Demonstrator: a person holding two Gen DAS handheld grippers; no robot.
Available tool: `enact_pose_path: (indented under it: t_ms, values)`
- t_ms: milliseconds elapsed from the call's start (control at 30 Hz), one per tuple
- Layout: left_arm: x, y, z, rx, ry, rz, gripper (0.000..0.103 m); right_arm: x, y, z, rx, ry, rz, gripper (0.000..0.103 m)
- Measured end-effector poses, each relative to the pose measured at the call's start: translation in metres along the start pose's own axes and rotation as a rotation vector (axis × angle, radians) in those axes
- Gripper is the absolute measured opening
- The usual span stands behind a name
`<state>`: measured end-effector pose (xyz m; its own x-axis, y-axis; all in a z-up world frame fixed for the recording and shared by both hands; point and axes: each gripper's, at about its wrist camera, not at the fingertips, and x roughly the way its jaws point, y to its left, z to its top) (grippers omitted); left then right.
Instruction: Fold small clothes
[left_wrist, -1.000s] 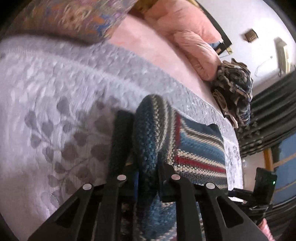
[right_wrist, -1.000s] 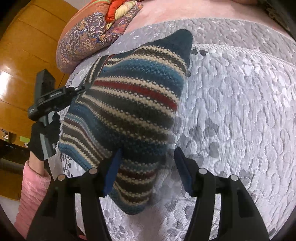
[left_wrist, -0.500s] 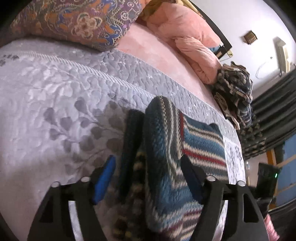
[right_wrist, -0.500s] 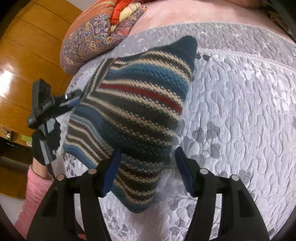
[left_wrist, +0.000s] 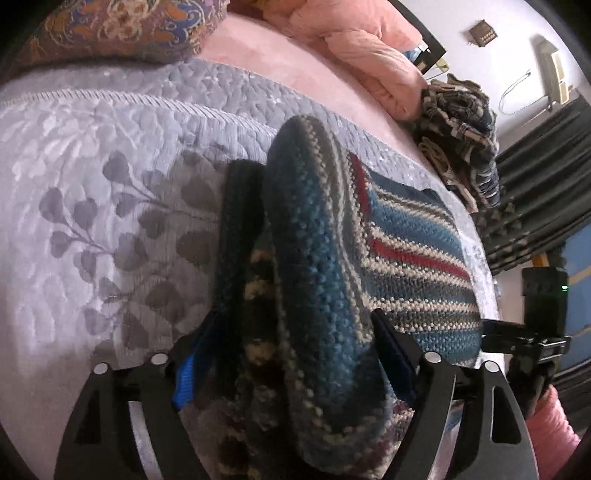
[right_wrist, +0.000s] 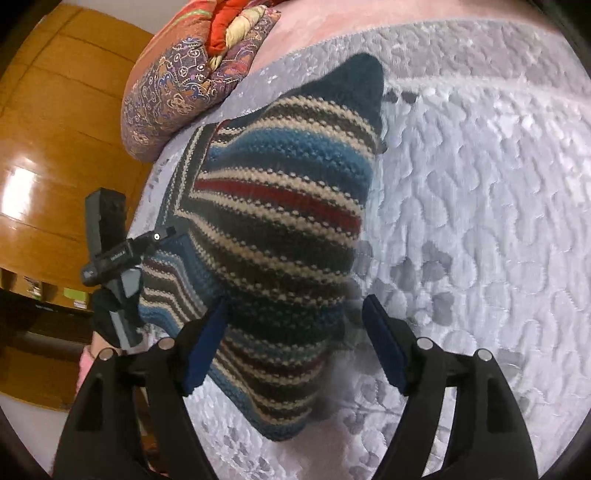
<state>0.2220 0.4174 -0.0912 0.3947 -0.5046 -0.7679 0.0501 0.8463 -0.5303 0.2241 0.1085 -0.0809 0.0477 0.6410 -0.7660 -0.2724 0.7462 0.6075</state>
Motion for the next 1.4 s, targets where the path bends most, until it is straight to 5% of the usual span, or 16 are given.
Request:
enact_pose_path:
  t_ms: [233,400,567,733,867,1067,1400]
  values:
    - [0.010,0.007,0.002,-0.002,0.026,-0.085,0.088,0.017,-0.009,0.009,0.036,-0.009,0.104,0.085]
    - [0.009,0.007,-0.002,0.007,0.017,-0.084,0.074,0.037,-0.014,0.014,0.088,0.001,0.183,0.087]
    - [0.006,0.013,-0.007,-0.014,0.008,-0.140,0.052,0.038,-0.008,0.019,0.069,-0.010,0.180,0.072]
    - [-0.001,0.020,-0.015,-0.072,-0.043,-0.218,0.042,0.027,0.000,0.022,0.056,-0.020,0.190,0.059]
    - [-0.012,0.015,-0.025,-0.095,-0.075,-0.282,0.040,0.006,0.013,0.019,0.006,-0.015,0.177,0.057]
    - [-0.015,-0.046,-0.047,-0.047,-0.071,-0.320,0.039,-0.049,0.009,-0.004,-0.034,-0.008,0.115,0.057]
    - [0.016,-0.182,-0.105,0.057,0.012,-0.349,0.040,-0.181,-0.018,-0.114,0.000,-0.057,0.021,0.057]
